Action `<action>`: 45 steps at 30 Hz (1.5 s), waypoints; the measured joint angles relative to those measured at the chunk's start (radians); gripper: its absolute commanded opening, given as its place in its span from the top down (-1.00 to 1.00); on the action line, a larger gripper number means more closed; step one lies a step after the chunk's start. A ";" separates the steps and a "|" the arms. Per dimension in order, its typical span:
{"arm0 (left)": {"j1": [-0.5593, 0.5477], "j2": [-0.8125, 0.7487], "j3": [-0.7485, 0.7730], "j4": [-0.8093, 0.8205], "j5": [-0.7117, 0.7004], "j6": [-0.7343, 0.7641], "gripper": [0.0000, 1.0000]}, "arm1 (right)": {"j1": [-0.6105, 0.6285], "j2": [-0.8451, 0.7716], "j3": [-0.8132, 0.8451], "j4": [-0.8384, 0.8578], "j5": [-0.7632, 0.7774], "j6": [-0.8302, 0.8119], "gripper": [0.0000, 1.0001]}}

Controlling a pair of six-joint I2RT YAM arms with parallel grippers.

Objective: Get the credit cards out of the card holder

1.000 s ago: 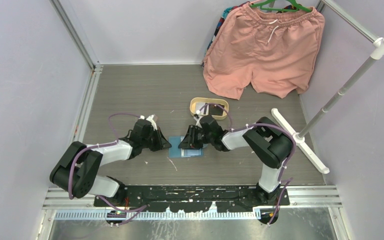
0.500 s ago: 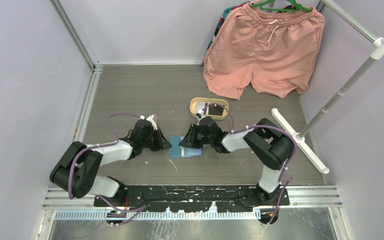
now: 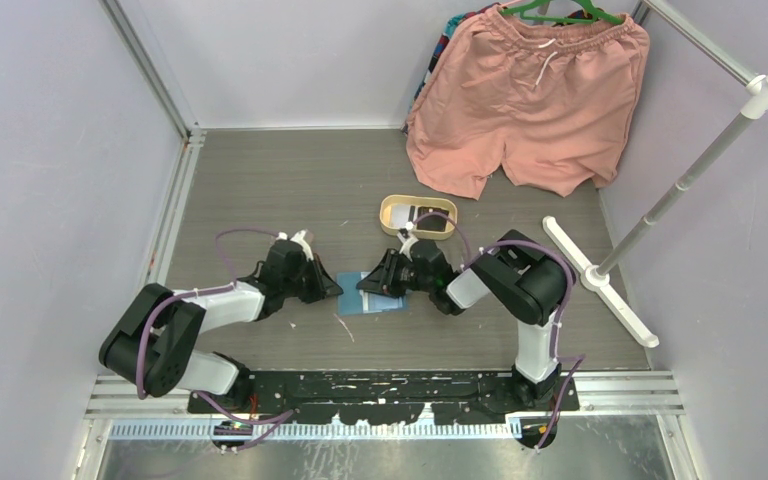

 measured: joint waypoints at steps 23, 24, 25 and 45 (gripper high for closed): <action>0.000 -0.007 -0.006 0.005 -0.007 -0.011 1.00 | -0.009 0.067 -0.041 0.193 -0.069 0.069 0.98; 0.000 -0.007 -0.006 0.005 -0.008 -0.011 1.00 | -0.011 0.067 -0.043 0.193 -0.070 0.069 0.98; 0.000 -0.007 -0.006 0.005 -0.008 -0.011 1.00 | -0.012 0.067 -0.046 0.194 -0.073 0.069 0.98; -0.022 -0.011 -0.008 -0.002 -0.005 -0.019 1.00 | -0.098 0.009 -0.124 0.178 -0.179 0.053 0.98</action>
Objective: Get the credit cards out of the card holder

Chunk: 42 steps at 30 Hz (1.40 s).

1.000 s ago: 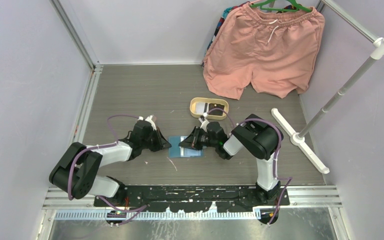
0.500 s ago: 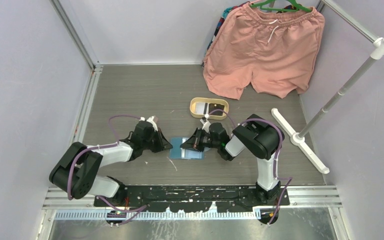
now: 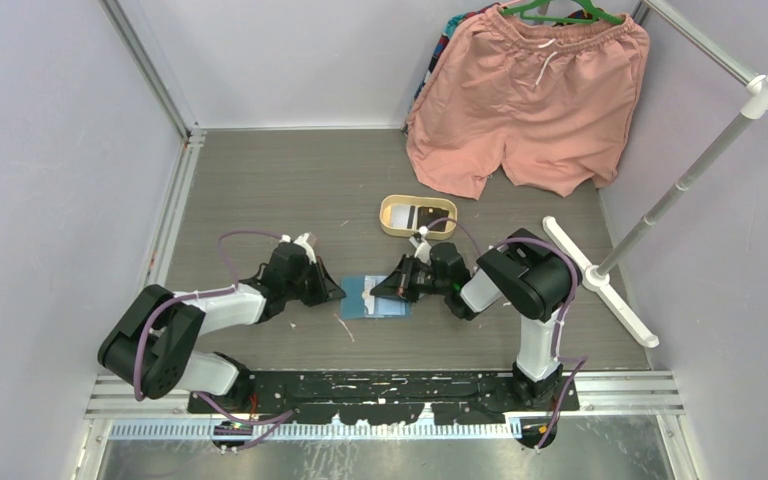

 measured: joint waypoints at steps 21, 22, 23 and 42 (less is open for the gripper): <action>0.001 -0.002 -0.001 0.000 -0.006 0.000 1.00 | -0.090 -0.067 0.019 -0.169 -0.121 -0.107 0.98; 0.001 -0.002 -0.002 0.001 -0.006 0.000 1.00 | -0.098 -0.089 0.020 -0.197 -0.129 -0.122 0.98; 0.001 -0.002 -0.002 0.003 -0.005 0.000 1.00 | -0.106 -0.113 0.021 -0.226 -0.136 -0.136 0.98; 0.002 0.001 -0.012 0.032 -0.004 0.004 1.00 | -0.311 -0.408 0.243 -0.648 -0.092 -0.274 0.98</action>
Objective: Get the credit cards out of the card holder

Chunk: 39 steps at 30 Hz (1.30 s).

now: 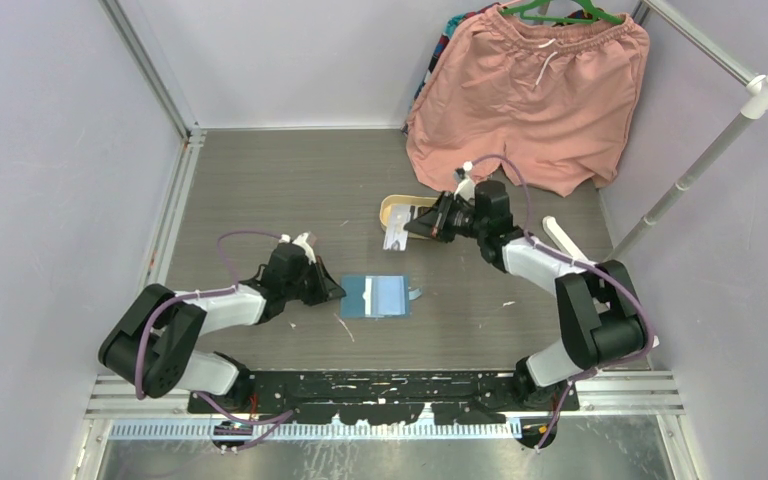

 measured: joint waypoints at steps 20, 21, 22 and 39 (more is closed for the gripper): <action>0.006 0.057 -0.017 0.133 0.026 0.000 1.00 | -0.111 0.325 0.352 -0.099 0.026 -0.014 0.98; 0.006 0.059 -0.017 0.136 0.026 0.000 1.00 | -0.111 0.341 0.352 -0.095 0.024 -0.009 0.98; 0.006 0.061 -0.017 0.138 0.027 0.000 1.00 | -0.111 0.356 0.352 -0.090 0.022 -0.004 0.98; 0.006 0.070 -0.007 0.135 0.029 0.000 1.00 | -0.117 0.514 0.380 -0.042 0.013 0.023 0.98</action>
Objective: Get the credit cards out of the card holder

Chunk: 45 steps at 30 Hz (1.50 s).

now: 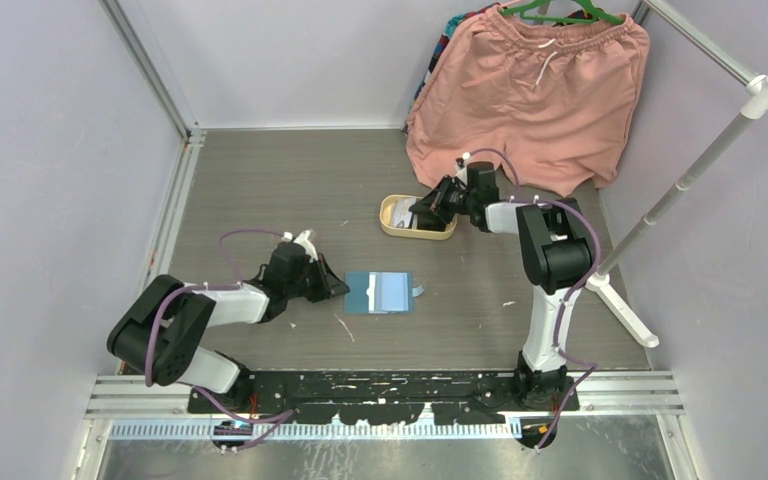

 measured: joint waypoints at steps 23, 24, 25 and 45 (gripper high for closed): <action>0.000 -0.009 0.046 -0.105 -0.006 0.003 1.00 | -0.002 0.040 0.136 -0.201 0.053 -0.083 -0.14; 0.000 -0.013 0.049 -0.116 -0.009 0.005 1.00 | -0.002 0.034 0.140 -0.210 0.057 -0.085 -0.14; 0.000 -0.016 0.051 -0.127 -0.011 0.005 1.00 | -0.002 0.027 0.141 -0.218 0.060 -0.087 -0.15; 0.000 -0.143 0.080 -0.406 -0.071 0.057 1.00 | 0.347 -0.445 -0.264 -0.534 0.396 -0.187 0.11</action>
